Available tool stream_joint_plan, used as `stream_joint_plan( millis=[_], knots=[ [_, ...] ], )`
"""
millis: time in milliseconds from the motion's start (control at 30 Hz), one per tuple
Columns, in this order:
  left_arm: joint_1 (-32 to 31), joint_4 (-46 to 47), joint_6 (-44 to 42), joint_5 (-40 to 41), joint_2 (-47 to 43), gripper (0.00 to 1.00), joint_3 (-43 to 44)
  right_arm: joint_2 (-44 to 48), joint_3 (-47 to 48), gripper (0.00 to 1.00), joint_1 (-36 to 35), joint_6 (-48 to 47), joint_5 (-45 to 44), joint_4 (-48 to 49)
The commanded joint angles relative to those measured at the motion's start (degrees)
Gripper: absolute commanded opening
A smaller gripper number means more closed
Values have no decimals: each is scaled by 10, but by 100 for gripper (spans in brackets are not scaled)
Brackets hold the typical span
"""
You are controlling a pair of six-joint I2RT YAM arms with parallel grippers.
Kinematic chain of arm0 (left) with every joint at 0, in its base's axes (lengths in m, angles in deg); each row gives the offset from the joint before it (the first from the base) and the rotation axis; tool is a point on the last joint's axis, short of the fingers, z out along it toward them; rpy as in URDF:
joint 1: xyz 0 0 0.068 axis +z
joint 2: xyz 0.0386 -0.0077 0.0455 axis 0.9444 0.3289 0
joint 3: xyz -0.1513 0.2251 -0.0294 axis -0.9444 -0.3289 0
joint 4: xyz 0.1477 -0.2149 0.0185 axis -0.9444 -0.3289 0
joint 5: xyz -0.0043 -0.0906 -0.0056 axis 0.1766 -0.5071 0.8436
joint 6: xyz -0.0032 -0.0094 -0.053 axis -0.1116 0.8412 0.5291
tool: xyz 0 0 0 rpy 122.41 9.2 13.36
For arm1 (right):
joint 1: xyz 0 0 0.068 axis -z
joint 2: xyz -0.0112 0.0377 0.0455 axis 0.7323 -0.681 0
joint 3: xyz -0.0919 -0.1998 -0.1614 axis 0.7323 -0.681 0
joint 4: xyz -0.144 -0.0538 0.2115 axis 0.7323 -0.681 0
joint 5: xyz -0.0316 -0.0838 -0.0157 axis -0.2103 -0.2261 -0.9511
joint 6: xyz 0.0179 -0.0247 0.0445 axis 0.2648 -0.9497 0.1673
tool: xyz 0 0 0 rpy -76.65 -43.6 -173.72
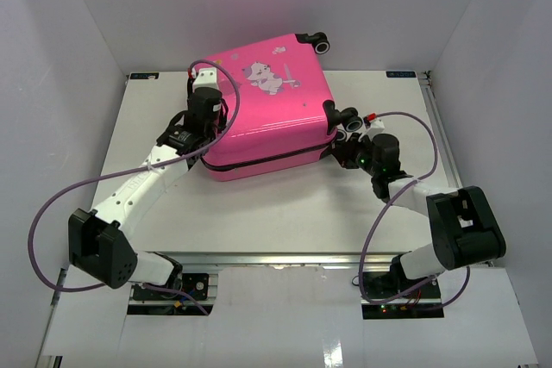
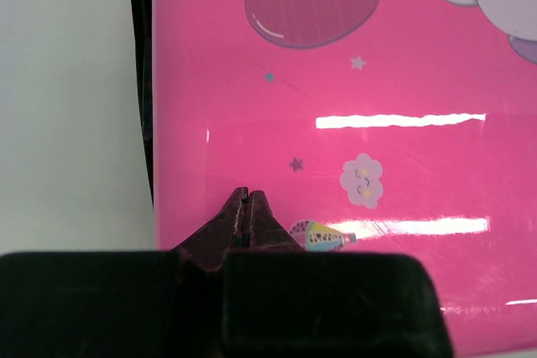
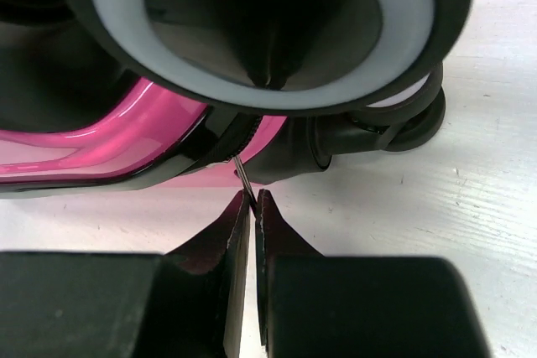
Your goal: Pack the luggage
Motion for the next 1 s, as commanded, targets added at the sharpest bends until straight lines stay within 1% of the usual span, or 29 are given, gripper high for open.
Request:
stream_joint_plan(
  millis=[0, 100, 333, 467, 767, 967],
  knots=[
    [47, -13, 18, -41, 28, 0, -27, -35, 41, 8, 54, 10, -18, 0],
    [61, -8, 16, -47, 47, 0, -28, -52, 57, 8, 76, 27, 29, 10],
    [90, 1, 17, -65, 78, 0, -20, -64, 67, 8, 112, 68, 89, 50],
    [98, 5, 16, -71, 92, 0, -20, -89, 85, 8, 126, 89, 125, 78],
    [110, 6, 10, -76, 102, 0, -12, -164, 153, 8, 138, 128, 156, 114],
    [117, 5, 7, -79, 108, 0, -4, -181, 179, 8, 148, 138, 185, 136]
  ],
)
